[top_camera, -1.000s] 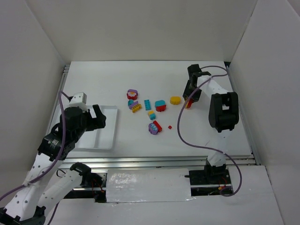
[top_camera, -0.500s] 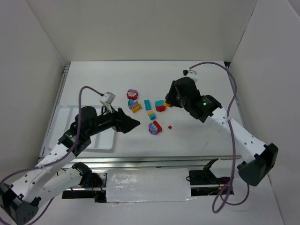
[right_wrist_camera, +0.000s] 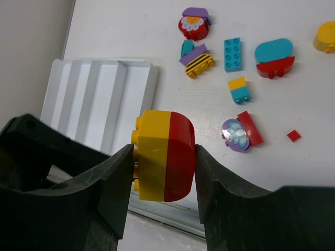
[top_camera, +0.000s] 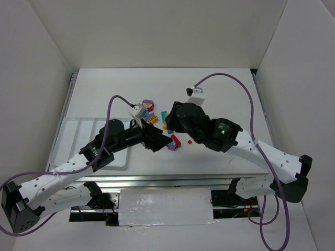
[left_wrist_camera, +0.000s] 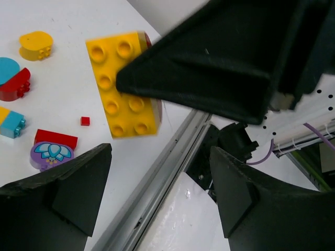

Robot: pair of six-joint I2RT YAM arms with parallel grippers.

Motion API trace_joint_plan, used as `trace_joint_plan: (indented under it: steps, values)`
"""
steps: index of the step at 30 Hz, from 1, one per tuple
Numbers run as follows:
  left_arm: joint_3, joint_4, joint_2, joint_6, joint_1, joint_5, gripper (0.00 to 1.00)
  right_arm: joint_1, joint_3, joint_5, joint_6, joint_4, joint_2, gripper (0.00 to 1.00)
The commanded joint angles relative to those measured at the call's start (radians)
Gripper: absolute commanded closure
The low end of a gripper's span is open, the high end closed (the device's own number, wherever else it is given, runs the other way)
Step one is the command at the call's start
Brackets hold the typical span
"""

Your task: Sort the legos into containers by color

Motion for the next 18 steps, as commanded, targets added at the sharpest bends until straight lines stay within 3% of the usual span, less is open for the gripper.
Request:
trace_joint_plan:
  steps: [1,9,13,18]
  values:
    - [0.045,0.053,-0.006,0.046,-0.008,-0.043,0.13,0.054,0.046,0.056,0.024,0.013,-0.007,1.0]
    - [0.054,0.048,-0.012,0.058,-0.007,-0.083,0.23,0.118,0.101,0.074,0.02,0.006,0.052,1.0]
    - [0.043,0.051,-0.032,0.06,-0.007,-0.09,0.39,0.12,0.112,0.074,0.012,0.003,0.067,1.0]
    - [0.04,0.043,-0.053,0.064,-0.007,-0.106,0.37,0.118,0.109,0.081,0.012,0.003,0.072,1.0]
